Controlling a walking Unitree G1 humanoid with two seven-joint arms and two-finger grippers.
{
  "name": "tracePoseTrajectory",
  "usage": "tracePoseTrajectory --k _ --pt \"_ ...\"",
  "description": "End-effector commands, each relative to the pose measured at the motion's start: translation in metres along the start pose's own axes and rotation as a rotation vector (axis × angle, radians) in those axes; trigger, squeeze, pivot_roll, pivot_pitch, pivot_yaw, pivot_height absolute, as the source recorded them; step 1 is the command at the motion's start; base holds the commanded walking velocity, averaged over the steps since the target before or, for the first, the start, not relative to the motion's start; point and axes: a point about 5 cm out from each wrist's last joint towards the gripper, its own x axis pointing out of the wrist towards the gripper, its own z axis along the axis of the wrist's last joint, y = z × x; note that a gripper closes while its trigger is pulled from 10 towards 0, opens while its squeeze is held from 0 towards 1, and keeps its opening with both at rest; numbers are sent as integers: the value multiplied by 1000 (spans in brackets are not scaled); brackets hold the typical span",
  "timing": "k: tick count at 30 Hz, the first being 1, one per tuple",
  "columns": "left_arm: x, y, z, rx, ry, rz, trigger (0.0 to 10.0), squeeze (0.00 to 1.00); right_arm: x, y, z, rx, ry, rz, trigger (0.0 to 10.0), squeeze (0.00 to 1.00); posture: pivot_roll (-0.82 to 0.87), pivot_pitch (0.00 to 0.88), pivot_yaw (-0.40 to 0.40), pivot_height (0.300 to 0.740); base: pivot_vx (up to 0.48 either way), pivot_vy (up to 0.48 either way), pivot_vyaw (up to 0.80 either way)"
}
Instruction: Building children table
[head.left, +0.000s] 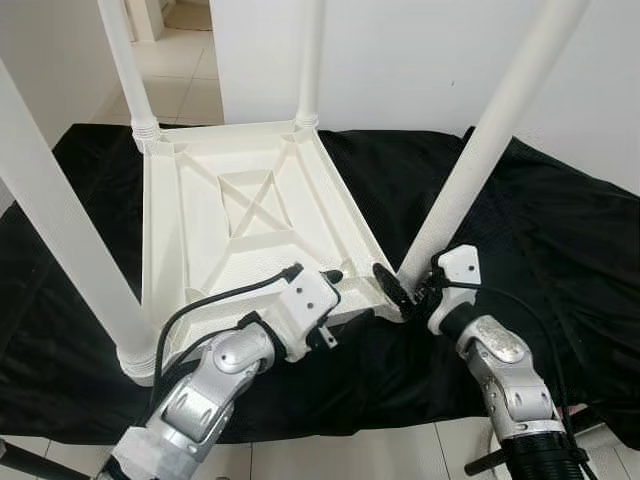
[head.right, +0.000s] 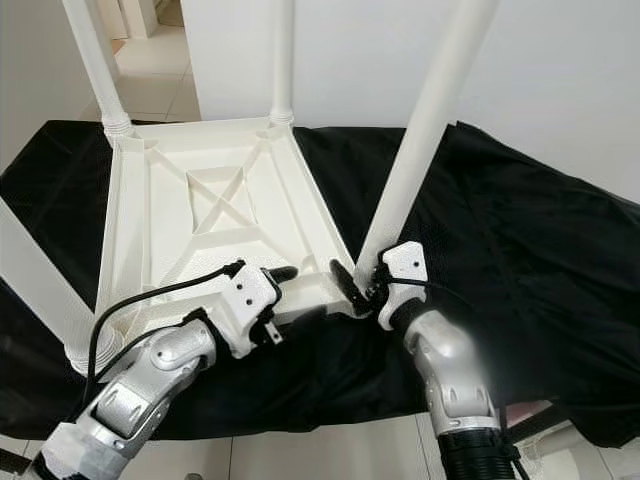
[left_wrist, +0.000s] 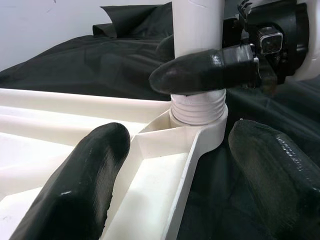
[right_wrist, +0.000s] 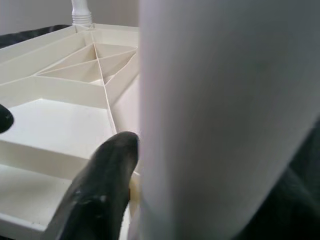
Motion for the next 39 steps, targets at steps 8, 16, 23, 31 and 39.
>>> tracePoseTrajectory --k 8,16,23,31,39 --pt "0 -5 -2 -2 7 -56 10000 0 -5 -6 -5 19 13 22 0 0 -37 30 -52 740 0 0 0" --pt "-1 -5 -3 -2 12 -61 10000 0 -4 -7 -4 38 -2 -9 10000 0 -39 35 -49 740 0 0 0" --pt "-2 -7 -4 -7 18 -68 10000 0 -1 -2 -4 64 -7 -84 10000 0 -39 47 -45 740 0 0 0" --pt "-3 -8 -4 -11 21 -70 10000 0 5 10 -2 113 -19 -203 10000 0 -36 53 -46 740 0 0 0" --pt "-4 -9 -4 -14 22 -69 10000 0 9 23 -6 186 8 -410 10000 0 -40 55 -46 740 0 0 0"
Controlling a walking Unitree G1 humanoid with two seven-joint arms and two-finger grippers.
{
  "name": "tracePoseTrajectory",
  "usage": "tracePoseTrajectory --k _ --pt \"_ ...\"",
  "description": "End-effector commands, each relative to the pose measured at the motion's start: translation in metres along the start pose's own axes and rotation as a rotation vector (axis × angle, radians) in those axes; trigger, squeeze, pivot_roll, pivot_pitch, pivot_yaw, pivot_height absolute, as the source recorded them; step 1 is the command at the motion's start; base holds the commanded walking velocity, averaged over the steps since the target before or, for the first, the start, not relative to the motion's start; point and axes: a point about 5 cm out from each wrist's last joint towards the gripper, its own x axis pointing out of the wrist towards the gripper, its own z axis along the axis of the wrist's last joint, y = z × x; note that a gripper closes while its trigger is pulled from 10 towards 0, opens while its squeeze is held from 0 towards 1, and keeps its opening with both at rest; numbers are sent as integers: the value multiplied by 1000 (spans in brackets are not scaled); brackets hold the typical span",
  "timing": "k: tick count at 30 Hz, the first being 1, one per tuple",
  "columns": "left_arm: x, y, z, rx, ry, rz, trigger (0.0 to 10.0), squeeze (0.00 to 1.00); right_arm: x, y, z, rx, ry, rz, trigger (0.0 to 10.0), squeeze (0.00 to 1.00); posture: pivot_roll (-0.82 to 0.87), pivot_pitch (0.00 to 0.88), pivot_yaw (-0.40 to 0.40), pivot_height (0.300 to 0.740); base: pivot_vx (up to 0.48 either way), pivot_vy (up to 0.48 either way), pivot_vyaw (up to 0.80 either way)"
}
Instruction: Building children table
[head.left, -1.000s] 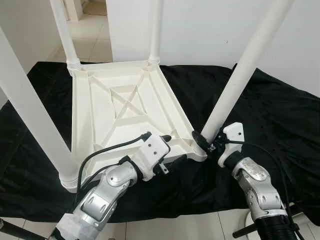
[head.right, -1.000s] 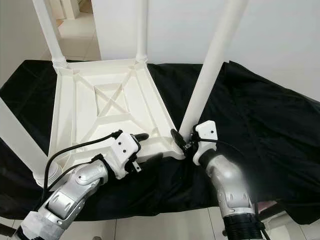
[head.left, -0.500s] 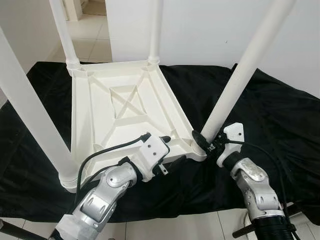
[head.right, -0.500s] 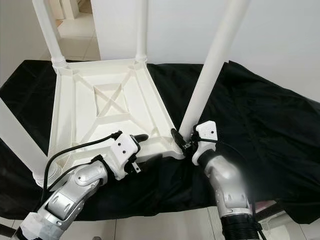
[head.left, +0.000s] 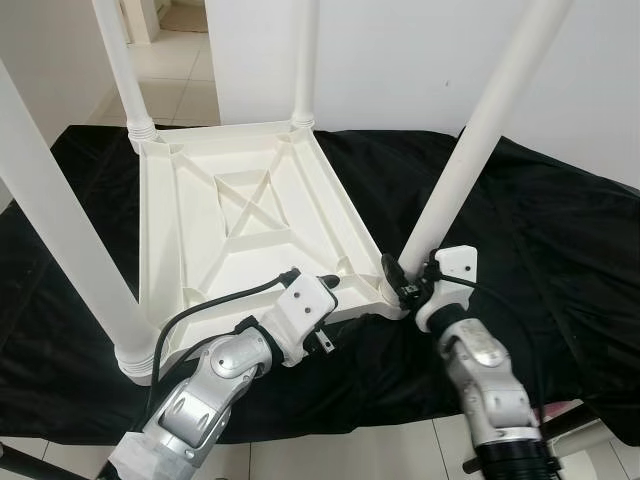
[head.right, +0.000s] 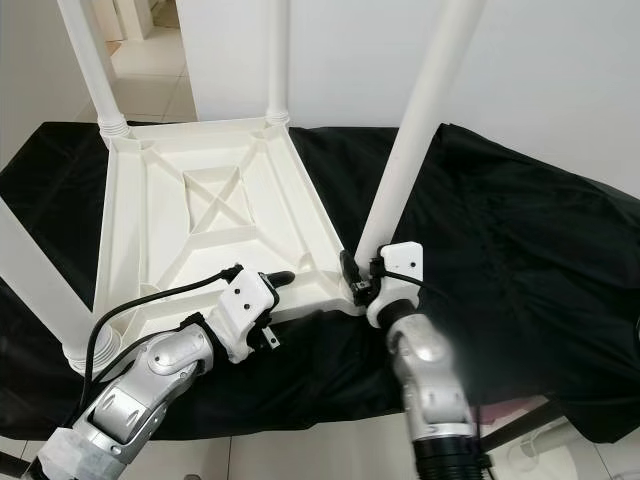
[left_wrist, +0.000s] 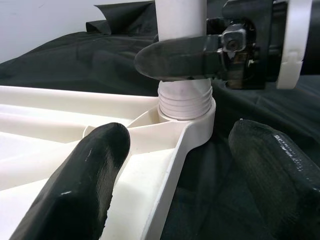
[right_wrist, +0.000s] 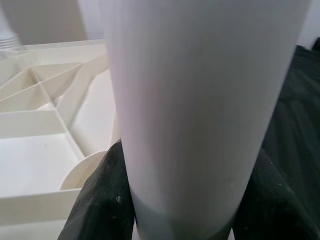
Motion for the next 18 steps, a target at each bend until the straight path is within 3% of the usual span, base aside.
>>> tracePoseTrajectory --k 1,7,12,18 --pt "0 -6 -1 -3 8 -72 10000 0 -3 -1 -7 37 33 -75 10000 0 -40 55 -46 740 0 0 0" --pt "1 -5 0 -8 5 -63 10000 0 -4 11 -14 60 57 -186 10000 0 -33 57 -48 740 0 0 0" --pt "1 -5 0 2 8 -62 10000 0 4 26 -11 111 58 -168 10000 0 -27 58 -47 740 0 0 0" --pt "1 -5 -1 11 14 -63 10000 0 4 29 -10 122 54 -141 10000 0 -22 60 -46 740 0 0 0"
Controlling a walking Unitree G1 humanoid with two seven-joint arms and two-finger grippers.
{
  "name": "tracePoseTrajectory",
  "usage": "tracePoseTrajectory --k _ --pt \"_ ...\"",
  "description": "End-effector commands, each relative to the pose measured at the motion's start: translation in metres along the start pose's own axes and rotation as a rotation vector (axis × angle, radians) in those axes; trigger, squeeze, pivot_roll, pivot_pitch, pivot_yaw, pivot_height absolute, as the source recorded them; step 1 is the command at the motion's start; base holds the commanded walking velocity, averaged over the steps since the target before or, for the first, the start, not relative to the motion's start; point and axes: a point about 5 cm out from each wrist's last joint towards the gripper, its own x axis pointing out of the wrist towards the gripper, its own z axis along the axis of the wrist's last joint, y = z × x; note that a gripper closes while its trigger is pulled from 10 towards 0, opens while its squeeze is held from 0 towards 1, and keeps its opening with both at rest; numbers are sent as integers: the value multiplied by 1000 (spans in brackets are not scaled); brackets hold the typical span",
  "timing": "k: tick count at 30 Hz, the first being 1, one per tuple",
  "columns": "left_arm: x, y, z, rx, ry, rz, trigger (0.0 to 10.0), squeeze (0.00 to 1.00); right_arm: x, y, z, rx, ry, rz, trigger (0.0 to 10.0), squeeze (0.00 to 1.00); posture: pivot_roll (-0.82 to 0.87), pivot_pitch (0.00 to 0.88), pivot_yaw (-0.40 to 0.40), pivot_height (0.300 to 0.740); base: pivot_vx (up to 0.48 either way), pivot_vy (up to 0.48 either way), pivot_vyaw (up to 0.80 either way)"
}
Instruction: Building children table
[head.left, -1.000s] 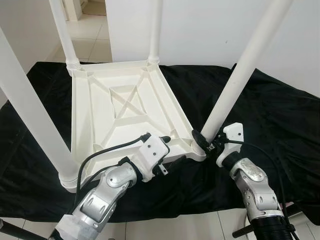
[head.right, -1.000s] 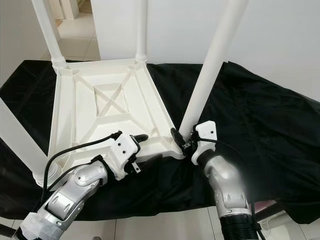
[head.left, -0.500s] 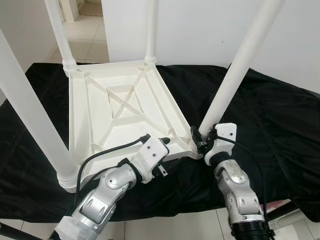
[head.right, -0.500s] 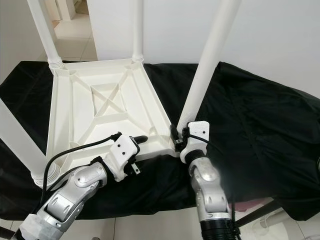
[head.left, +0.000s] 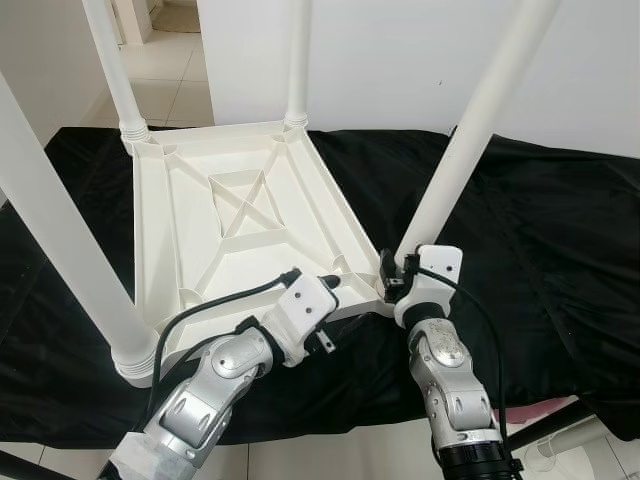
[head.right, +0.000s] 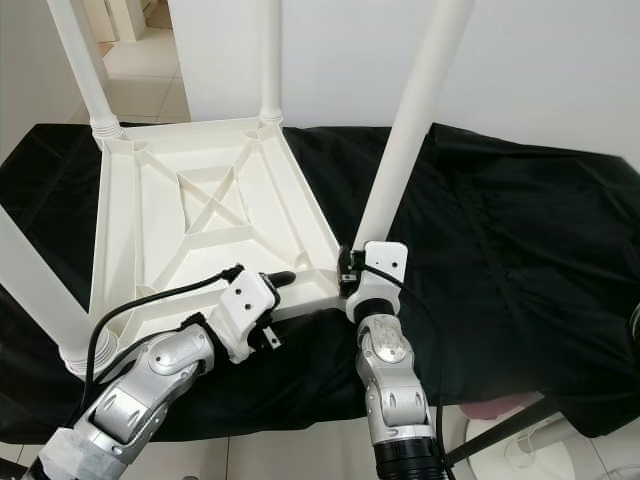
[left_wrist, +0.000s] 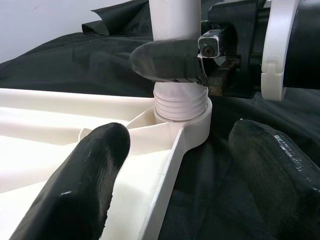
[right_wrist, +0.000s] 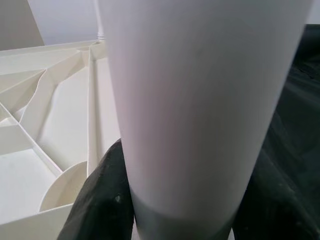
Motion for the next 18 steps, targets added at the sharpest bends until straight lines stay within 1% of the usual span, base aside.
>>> tracePoseTrajectory --k 1,9,11,12,13,15,16,18 --pt "0 -4 0 6 10 -60 10000 0 0 10 -8 84 46 8 10000 1000 -21 63 -47 740 0 0 0" --pt "1 -2 1 5 7 -46 10000 0 1 4 -4 77 20 18 10000 1000 -24 67 -48 740 0 0 0" --pt "1 -1 1 3 4 -43 10000 0 0 -2 -3 51 4 32 10000 1000 -25 68 -49 740 0 0 0" --pt "1 -1 1 3 4 -43 10000 0 0 -2 -3 51 4 32 10000 1000 -25 68 -49 740 0 0 0" --pt "1 -2 1 1 5 -41 10000 0 -2 -8 -4 32 4 45 10000 1000 -25 73 -49 740 0 0 0" --pt "1 -2 1 1 5 -41 10000 0 -2 -8 -4 32 4 45 10000 1000 -25 73 -49 740 0 0 0" --pt "0 -2 1 0 6 -41 10000 0 -4 -14 -6 12 5 65 10000 0 -25 76 -49 740 0 0 0" --pt "0 -2 0 0 7 -41 10000 0 -5 -16 -6 3 5 76 10000 0 -25 76 -49 740 0 0 0"
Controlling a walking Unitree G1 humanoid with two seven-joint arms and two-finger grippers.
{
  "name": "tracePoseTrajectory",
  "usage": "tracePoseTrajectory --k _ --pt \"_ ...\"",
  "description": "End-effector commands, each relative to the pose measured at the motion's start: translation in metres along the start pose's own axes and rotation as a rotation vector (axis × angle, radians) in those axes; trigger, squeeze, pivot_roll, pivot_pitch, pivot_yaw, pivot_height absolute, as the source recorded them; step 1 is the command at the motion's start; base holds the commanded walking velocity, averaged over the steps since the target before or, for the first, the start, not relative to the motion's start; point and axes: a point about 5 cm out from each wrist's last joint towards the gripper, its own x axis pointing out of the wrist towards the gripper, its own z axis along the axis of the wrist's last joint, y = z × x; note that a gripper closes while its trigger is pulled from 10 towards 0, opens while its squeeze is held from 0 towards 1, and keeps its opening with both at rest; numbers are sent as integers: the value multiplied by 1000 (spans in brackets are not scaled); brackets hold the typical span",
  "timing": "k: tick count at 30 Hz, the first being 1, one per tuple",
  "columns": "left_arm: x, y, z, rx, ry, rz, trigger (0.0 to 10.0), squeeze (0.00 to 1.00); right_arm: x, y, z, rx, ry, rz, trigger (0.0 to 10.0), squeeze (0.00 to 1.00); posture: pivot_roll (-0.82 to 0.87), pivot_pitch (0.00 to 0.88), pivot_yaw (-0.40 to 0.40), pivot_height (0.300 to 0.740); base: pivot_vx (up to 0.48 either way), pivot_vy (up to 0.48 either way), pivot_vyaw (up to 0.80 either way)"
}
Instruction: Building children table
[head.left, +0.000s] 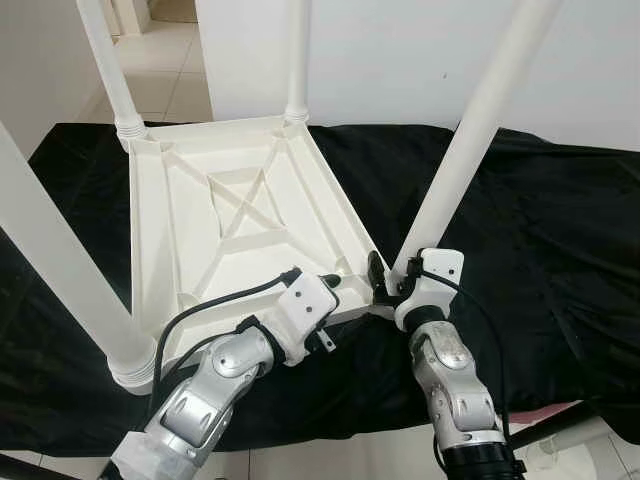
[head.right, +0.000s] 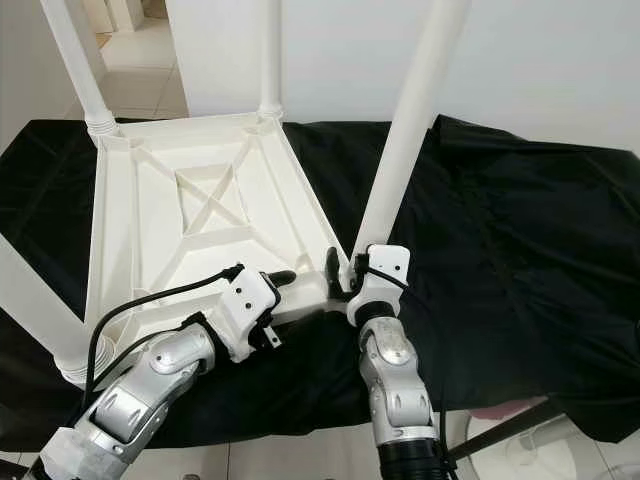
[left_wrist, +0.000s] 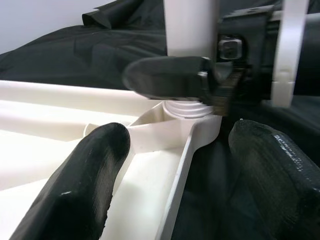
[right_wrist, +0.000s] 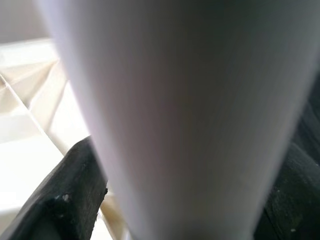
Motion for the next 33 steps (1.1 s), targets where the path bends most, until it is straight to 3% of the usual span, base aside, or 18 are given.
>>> tracePoseTrajectory --k 1,8,14,16,20,25,33 --pt "-1 -2 0 5 6 -43 10000 0 -2 -4 -2 11 0 -2 10000 0 -25 79 -49 740 0 0 0" --pt "-3 -3 0 -2 9 -40 10000 0 -7 -11 -3 -18 -32 53 10000 0 -19 92 -57 740 0 0 0" --pt "-4 -4 1 -12 -3 -26 10000 0 -15 -1 -4 -24 -96 57 10000 0 -17 96 -62 740 0 0 0" --pt "-5 -2 -2 -92 -28 -4 10000 0 -23 2 -8 -28 -120 69 10000 0 -19 97 -61 740 0 0 0" --pt "-6 -1 -5 -130 -38 9 10000 0 -27 -1 -11 -24 -130 58 10000 0 -25 100 -60 740 0 0 0" --pt "-11 -4 -5 -118 -82 11 10000 0 -35 -9 -15 -14 -128 23 10000 0 -40 114 -50 740 0 0 0" --pt "-15 -6 -5 -116 -53 -9 10000 0 -35 -12 -14 -43 -120 76 10000 0 -52 135 -43 740 0 0 0"
